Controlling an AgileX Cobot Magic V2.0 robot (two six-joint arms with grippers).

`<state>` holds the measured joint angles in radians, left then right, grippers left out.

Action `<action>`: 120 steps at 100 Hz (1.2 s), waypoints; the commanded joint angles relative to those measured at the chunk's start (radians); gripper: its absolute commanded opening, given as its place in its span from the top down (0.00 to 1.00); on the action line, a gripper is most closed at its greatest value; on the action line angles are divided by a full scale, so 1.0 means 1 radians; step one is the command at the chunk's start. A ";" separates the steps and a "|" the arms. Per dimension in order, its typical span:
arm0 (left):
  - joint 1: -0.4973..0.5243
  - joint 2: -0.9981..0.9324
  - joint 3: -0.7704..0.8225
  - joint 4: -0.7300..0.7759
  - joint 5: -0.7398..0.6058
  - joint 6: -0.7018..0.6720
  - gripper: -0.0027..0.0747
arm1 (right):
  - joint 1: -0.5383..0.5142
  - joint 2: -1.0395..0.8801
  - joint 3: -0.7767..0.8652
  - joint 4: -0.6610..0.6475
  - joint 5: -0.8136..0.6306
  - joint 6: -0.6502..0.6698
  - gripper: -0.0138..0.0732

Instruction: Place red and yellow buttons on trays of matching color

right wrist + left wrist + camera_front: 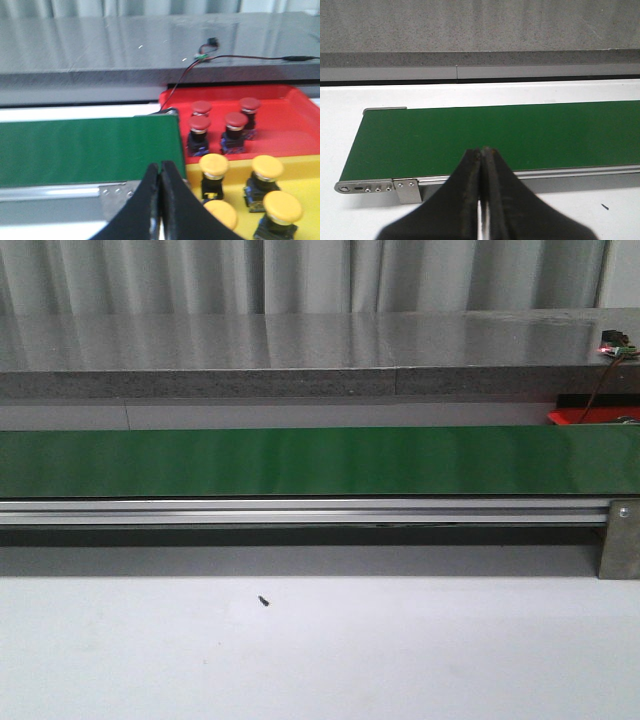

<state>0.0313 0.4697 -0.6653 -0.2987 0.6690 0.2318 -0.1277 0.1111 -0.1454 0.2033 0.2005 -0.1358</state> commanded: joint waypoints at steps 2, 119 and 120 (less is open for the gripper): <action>-0.007 0.006 -0.024 -0.015 -0.075 -0.003 0.99 | 0.029 -0.035 0.020 -0.157 -0.164 0.193 0.92; -0.007 0.006 -0.024 -0.015 -0.077 -0.003 0.99 | 0.111 -0.140 0.156 -0.293 -0.247 0.316 0.92; -0.007 0.006 -0.024 -0.015 -0.077 -0.003 0.99 | 0.111 -0.140 0.156 -0.293 -0.247 0.316 0.92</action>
<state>0.0313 0.4697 -0.6653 -0.2987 0.6690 0.2318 -0.0194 -0.0107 0.0296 -0.0788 0.0270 0.1816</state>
